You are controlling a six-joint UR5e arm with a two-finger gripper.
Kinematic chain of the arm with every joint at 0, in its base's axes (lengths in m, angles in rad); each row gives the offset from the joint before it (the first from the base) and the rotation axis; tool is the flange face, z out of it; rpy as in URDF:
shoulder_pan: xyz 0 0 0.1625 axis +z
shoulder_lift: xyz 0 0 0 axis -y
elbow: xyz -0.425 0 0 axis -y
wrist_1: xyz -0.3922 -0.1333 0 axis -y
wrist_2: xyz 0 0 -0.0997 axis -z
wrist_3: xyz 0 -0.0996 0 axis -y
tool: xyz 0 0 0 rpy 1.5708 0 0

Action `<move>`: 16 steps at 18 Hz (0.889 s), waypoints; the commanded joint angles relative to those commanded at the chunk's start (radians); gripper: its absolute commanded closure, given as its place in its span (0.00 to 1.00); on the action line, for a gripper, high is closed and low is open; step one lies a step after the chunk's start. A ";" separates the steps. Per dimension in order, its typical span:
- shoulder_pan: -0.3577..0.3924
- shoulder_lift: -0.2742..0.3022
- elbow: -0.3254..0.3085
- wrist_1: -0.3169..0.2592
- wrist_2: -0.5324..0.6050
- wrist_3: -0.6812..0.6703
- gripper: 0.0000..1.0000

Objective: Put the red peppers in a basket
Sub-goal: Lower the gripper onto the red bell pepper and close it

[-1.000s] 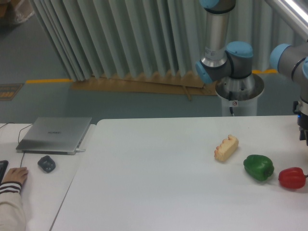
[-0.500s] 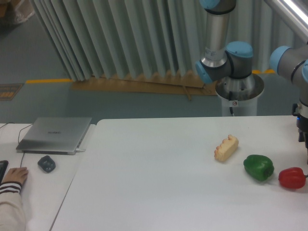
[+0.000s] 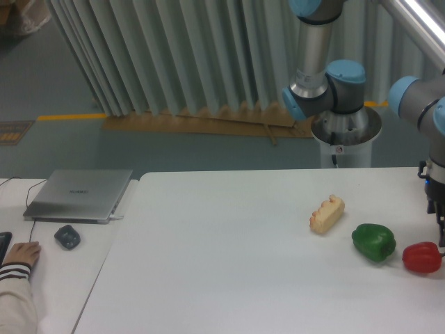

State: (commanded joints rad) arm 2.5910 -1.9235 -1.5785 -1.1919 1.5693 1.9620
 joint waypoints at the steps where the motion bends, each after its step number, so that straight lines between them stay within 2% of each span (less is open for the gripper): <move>1: -0.003 -0.008 0.002 0.005 0.000 -0.002 0.00; 6: -0.015 -0.034 0.011 0.014 0.000 0.000 0.00; 9: -0.005 -0.023 0.009 0.011 0.005 0.006 0.00; 13: -0.002 -0.031 -0.003 0.012 0.075 0.005 0.00; 16: -0.003 -0.045 -0.006 0.012 0.081 -0.002 0.00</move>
State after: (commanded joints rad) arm 2.5878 -1.9681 -1.5846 -1.1796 1.6506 1.9605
